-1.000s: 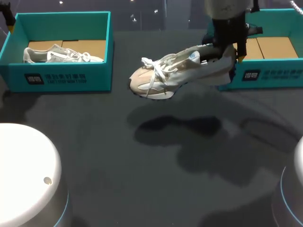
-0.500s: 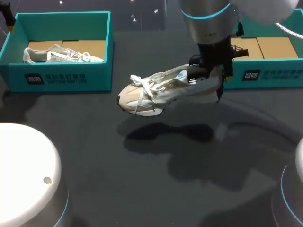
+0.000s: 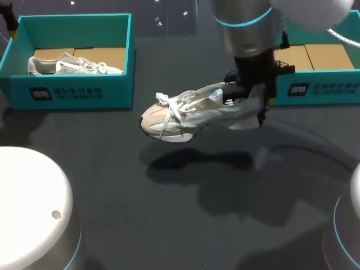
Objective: Take the shoe out of the shoebox, open the shoe tongue, remove and reinsert the insole, then place the shoe into the shoebox
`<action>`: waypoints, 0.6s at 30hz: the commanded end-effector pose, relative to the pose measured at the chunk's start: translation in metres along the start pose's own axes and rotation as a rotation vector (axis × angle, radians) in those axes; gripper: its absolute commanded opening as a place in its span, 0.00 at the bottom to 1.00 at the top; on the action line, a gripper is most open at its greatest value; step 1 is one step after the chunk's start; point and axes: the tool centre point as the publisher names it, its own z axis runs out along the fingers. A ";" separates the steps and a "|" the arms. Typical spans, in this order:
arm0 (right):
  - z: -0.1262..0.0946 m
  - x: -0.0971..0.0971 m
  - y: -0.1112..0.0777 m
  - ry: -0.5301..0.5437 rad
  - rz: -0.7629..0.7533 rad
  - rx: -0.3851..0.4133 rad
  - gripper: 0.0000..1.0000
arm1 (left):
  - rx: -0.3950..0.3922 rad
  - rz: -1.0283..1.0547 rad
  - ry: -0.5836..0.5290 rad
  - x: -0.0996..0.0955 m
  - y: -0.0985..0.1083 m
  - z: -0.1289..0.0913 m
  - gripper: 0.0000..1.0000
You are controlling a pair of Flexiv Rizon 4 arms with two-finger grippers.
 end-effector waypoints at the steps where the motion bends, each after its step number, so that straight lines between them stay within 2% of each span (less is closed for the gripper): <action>1: 0.021 0.017 -0.014 0.009 0.016 0.018 0.00 | 0.001 0.001 0.001 0.000 0.000 0.000 1.00; 7: 0.038 0.028 -0.036 0.020 0.045 0.014 0.00 | 0.001 0.001 0.001 0.000 0.000 0.000 1.00; 18: 0.072 0.049 -0.056 0.070 0.044 0.031 0.00 | 0.001 0.001 0.001 0.000 0.000 0.000 1.00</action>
